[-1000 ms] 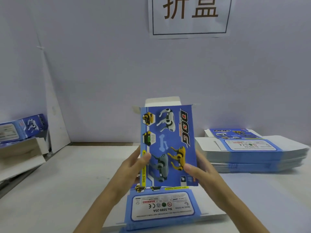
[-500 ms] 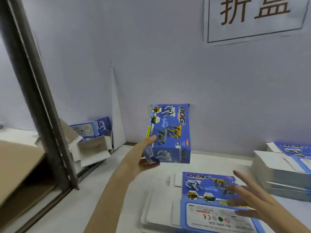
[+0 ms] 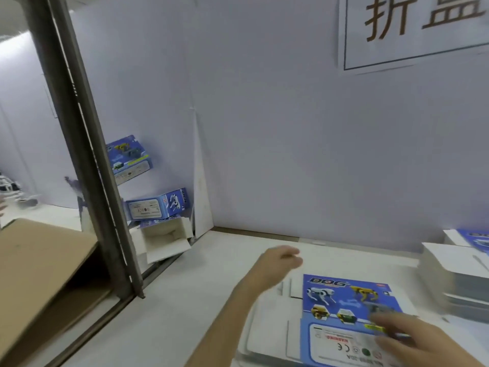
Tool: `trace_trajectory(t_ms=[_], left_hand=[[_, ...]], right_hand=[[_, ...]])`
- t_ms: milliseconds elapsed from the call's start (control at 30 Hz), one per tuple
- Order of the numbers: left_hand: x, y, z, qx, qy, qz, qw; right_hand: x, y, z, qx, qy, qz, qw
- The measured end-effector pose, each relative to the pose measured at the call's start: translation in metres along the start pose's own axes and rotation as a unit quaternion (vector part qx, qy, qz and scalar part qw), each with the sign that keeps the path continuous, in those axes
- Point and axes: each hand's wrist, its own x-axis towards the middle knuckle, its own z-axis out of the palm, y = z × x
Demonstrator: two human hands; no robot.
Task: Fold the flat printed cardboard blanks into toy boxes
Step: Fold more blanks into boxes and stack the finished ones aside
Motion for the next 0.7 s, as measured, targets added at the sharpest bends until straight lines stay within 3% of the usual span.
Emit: trace_trajectory(t_ms=[67, 100, 200, 300, 367, 467, 567, 700], left_hand=[[-0.005, -0.011, 0.034, 0.105, -0.074, -0.047, 0.991], [-0.006, -0.02, 0.051, 0.164, -0.092, -0.059, 0.98], [-0.006, -0.028, 0.077, 0.287, -0.071, -0.073, 0.953], [0.0, -0.035, 0.088, 0.287, -0.02, -0.109, 0.951], [0.003, -0.036, 0.092, 0.287, 0.016, -0.123, 0.95], [0.011, -0.04, 0.088, 0.305, 0.026, -0.094, 0.947], [0.013, -0.046, 0.087, 0.336, -0.015, -0.059, 0.94], [0.012, -0.051, 0.088, 0.316, -0.002, -0.031, 0.948]], right_hand=[[-0.005, -0.013, 0.002, -0.092, -0.011, -0.007, 0.996], [-0.003, -0.009, 0.005, -0.064, -0.045, -0.021, 0.997], [-0.002, 0.001, 0.014, -0.015, -0.027, -0.015, 0.999], [-0.006, 0.015, 0.028, -0.023, -0.025, 0.008, 0.999], [-0.003, 0.024, 0.033, -0.058, 0.001, 0.078, 0.995], [0.002, 0.023, 0.037, -0.089, 0.007, 0.126, 0.988], [0.006, 0.015, 0.042, -0.056, 0.02, 0.108, 0.992], [0.007, 0.011, 0.038, 0.063, 0.051, 0.146, 0.986]])
